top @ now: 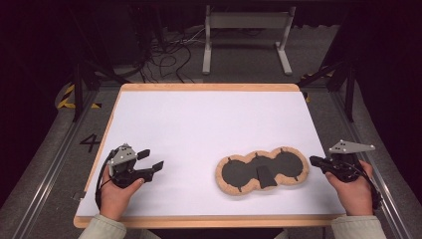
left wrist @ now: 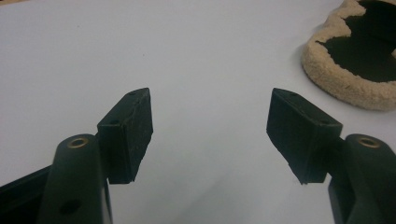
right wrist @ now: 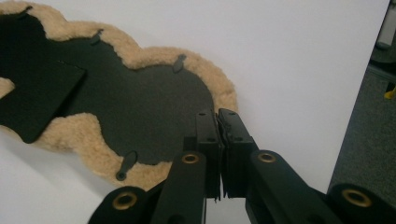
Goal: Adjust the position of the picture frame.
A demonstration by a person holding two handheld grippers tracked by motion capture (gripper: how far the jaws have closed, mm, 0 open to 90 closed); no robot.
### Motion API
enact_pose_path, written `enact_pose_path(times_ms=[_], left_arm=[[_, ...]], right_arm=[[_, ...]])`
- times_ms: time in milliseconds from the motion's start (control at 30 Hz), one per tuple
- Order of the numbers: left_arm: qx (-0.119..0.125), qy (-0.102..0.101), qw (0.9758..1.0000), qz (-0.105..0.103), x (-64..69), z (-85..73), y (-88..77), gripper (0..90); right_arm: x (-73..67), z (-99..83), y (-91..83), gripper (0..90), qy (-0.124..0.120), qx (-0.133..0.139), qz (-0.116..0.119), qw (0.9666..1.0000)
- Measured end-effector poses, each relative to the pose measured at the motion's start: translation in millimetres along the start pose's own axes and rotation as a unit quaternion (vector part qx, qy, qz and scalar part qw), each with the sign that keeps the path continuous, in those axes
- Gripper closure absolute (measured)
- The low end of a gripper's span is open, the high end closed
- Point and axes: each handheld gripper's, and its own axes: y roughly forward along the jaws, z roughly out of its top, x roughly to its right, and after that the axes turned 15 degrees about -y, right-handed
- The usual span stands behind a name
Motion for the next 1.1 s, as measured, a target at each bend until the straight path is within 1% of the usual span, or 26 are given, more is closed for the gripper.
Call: enact_pose_path(times_ms=[100,167,300,400,533,567,600,700,733,900,933,1000,1100], left_arm=[[-0.001,0.002,1.0000,0.002,-0.1,0.1,0.6,32.3],[-0.003,-0.001,1.0000,0.001,0.3,-0.2,0.9,32.3],[-0.003,0.002,1.0000,0.004,-0.2,-0.3,1.4,32.3],[-0.003,0.001,1.0000,0.004,0.1,-0.5,1.7,32.3],[-0.007,0.001,1.0000,0.003,0.4,-0.7,1.8,32.3],[-0.007,0.001,1.0000,0.003,0.4,-0.7,1.8,32.3],[-0.007,0.001,1.0000,0.003,0.2,-0.7,2.0,32.3],[-0.007,0.001,1.0000,0.003,0.2,-0.8,2.2,32.3],[-0.006,0.004,1.0000,0.004,0.0,-0.6,2.5,32.3],[-0.006,0.004,1.0000,0.004,0.1,-0.6,2.4,32.3],[-0.007,0.004,1.0000,0.005,0.0,-0.7,2.3,32.3],[-0.006,0.004,1.0000,0.005,-0.1,-0.8,2.4,32.3],[-0.007,0.004,1.0000,0.004,0.3,-0.8,2.7,32.3]], right_arm=[[1.5,-3.2,3.7,90.0,0.002,-0.016,-0.001,0.9999],[1.9,-4.9,6.3,90.0,0.008,-0.025,-0.001,0.9996],[2.7,-7.6,11.8,90.0,0.010,-0.049,0.007,0.9987],[2.2,-9.7,18.3,90.0,0.010,-0.066,0.007,0.9977],[3.0,-13.6,24.7,90.0,0.016,-0.086,0.005,0.9962],[3.0,-13.6,24.7,90.0,0.016,-0.086,0.005,0.9962],[3.4,-15.3,27.0,90.0,0.019,-0.094,0.002,0.9954],[3.8,-16.7,28.7,90.0,0.024,-0.100,0.001,0.9947],[3.6,-17.6,30.6,90.0,0.029,-0.107,0.000,0.9939],[-0.3,-17.0,37.4,90.0,0.027,-0.112,0.014,0.9932],[-2.1,-15.8,37.9,90.0,0.022,-0.116,0.007,0.9930],[-3.8,-14.5,38.5,90.0,0.023,-0.119,0.002,0.9926],[-4.5,-13.7,38.9,90.0,0.026,-0.119,0.004,0.9925]])
